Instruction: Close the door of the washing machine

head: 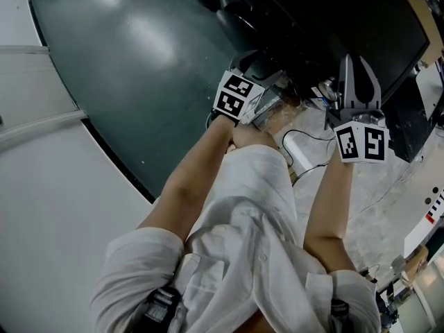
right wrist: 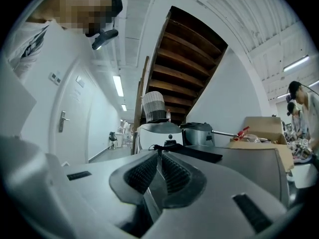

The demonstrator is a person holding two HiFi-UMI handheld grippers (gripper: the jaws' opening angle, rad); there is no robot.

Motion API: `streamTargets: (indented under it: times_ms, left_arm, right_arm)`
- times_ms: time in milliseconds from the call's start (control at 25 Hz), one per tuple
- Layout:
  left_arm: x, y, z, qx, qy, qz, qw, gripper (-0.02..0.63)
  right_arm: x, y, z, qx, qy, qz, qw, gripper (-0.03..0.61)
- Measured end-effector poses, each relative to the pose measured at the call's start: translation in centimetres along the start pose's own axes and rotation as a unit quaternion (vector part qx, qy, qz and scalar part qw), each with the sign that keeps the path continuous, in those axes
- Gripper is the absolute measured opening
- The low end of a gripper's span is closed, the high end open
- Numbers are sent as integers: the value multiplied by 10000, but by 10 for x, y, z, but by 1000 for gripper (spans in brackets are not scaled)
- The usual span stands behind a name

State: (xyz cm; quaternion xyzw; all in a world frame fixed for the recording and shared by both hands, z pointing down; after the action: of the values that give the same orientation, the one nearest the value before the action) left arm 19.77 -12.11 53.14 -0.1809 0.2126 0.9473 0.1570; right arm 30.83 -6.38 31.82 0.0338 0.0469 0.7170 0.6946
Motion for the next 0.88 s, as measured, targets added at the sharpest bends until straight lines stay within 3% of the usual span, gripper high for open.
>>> streamTargets:
  times_ms: [200, 440, 640, 880]
  left_arm:
    - [60, 27, -36, 165, -538, -342, 9978, 293]
    - [149, 46, -80, -11, -1130, -792, 9904, 241]
    - [227, 48, -117, -250, -1692, -1270, 9770, 195]
    - [305, 32, -156, -572, -2310, -1811, 9542, 121]
  right_arm:
    - [11, 11, -11, 49, -28, -104, 9999, 35]
    - [25, 24, -24, 76, -79, -245, 9996, 35]
    - [40, 36, -42, 73, -173, -337, 9993, 35]
    - [52, 49, -69, 90, -398, -500, 9979, 35]
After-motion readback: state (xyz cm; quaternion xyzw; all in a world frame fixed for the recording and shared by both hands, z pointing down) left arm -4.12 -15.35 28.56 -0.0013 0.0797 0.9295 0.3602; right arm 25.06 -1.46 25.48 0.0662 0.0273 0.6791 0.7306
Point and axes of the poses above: the fingertips, and each gripper's own axes: x backward along the fingers, y to its left, z out of its underside, the point moved 1 cm from there along x, backward along the fingers, and after that the axes turned 6 degrees about x, right-handed, at the moved point
